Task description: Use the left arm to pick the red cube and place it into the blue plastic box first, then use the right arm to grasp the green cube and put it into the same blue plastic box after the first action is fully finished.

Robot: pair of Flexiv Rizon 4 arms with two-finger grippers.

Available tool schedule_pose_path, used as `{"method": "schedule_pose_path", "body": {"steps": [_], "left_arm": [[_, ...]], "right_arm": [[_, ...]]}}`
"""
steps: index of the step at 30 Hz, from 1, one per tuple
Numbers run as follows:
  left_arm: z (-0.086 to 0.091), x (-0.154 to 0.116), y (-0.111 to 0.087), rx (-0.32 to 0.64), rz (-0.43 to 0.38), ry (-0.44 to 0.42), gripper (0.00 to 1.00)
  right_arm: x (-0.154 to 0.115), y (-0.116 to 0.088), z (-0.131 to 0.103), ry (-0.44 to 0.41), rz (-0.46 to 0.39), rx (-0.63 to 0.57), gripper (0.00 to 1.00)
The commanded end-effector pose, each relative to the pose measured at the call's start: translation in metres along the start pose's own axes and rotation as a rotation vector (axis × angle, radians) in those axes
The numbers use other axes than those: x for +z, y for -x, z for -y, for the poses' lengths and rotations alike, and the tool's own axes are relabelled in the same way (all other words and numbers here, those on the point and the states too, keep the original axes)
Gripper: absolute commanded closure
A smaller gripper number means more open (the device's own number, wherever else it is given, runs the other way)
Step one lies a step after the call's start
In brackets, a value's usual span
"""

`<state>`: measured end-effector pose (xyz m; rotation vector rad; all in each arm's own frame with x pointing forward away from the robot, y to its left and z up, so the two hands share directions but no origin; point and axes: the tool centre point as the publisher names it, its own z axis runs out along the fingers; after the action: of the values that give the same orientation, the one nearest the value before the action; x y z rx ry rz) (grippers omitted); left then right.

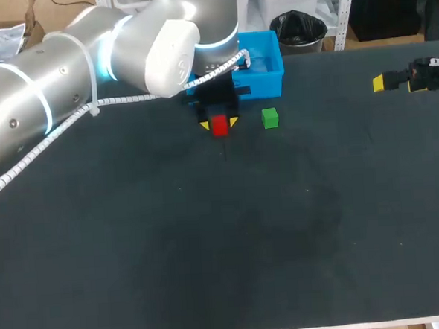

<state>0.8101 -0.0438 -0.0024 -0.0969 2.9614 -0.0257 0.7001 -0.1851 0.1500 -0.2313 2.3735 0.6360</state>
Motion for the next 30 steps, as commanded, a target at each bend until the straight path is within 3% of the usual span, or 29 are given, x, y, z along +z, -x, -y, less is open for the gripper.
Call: {"method": "schedule_pose_path", "body": {"steps": [1,24,25,27,30], "left_arm": [[0.0,-0.0002,0.0,0.0,-0.003,0.006,0.0],[-0.0024,0.0075,0.0008,-0.028,0.001,-0.002,0.0],[-0.0025,0.0076,0.0015,-0.029,0.001,-0.003,0.12],[-0.0026,0.0078,0.0024,-0.032,0.001,-0.004,0.96],[-0.0026,0.008,0.0027,-0.029,0.0,-0.008,1.0]], "right_arm": [[0.0,0.0,0.0,0.0,0.0,0.0,0.0],[0.0,0.0,0.0,0.0,0.0,0.0,0.0],[0.0,0.0,0.0,0.0,0.0,0.0,0.0],[0.0,0.0,0.0,0.0,0.0,0.0,0.0],[0.0,0.0,0.0,0.0,0.0,0.0,0.0]]}}
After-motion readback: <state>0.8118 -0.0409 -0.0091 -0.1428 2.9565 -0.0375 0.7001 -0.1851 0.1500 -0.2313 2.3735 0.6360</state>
